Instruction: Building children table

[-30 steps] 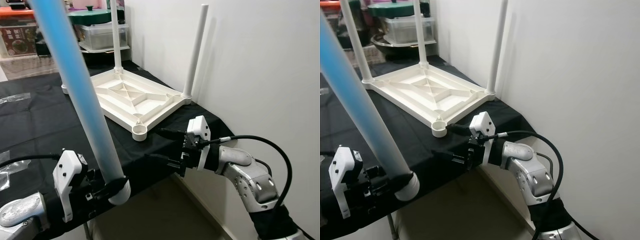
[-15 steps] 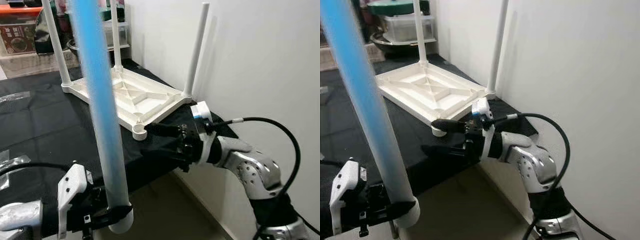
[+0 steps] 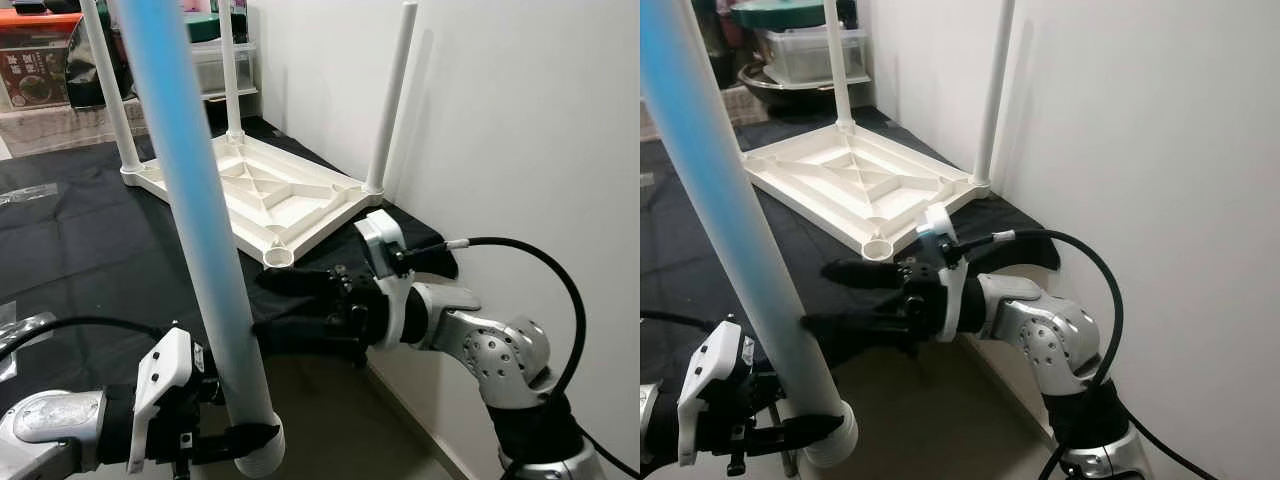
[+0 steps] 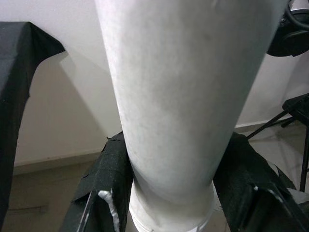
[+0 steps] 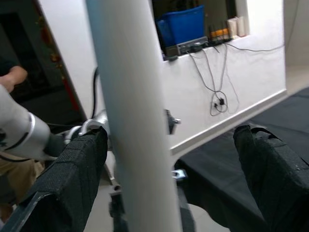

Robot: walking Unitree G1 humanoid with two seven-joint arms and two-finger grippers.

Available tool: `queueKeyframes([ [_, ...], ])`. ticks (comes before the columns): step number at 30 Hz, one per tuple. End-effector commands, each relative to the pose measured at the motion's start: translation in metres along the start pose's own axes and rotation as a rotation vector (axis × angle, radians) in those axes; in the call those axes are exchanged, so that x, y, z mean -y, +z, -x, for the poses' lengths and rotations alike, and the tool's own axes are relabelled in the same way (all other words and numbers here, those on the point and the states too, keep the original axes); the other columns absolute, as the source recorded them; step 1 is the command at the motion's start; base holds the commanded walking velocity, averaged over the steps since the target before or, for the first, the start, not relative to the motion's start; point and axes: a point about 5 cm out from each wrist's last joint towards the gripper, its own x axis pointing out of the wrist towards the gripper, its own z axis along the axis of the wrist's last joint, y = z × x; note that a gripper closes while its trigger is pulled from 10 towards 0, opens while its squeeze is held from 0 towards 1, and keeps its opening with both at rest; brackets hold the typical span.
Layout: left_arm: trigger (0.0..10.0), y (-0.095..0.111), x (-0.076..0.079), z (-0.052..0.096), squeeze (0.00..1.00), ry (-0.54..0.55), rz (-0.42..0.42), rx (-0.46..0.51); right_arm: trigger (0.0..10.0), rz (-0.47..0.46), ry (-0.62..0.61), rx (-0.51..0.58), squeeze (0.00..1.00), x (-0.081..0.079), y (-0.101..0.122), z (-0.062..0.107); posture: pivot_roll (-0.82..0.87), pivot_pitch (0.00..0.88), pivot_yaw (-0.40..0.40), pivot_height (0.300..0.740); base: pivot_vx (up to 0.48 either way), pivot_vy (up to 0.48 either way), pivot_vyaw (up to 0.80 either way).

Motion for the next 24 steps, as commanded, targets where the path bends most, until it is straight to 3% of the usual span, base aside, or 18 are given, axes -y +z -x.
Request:
queueKeyframes([
  [1, 10.0, -0.001, 0.000, 0.000, 0.00, -0.015, 0.001, -0.023, 10.0, 0.007, 0.023, -0.012, 0.00, -0.005, 0.001, -0.002, -0.05, 0.000, -0.071, 0.740, 0.000, 0.000, 0.00],
  [10, 10.0, -0.001, -0.003, 0.001, 0.00, -0.025, -0.010, -0.041, 10.0, 0.021, 0.024, -0.064, 0.00, -0.009, -0.005, -0.001, -0.04, 0.000, -0.064, 0.740, 0.000, 0.000, 0.00],
  [24, 10.0, -0.001, 0.000, -0.010, 0.00, -0.123, -0.049, -0.078, 10.0, 0.031, -0.075, -0.099, 0.00, 0.008, -0.014, -0.024, -0.04, 0.000, -0.061, 0.740, 0.000, 0.000, 0.00],
])
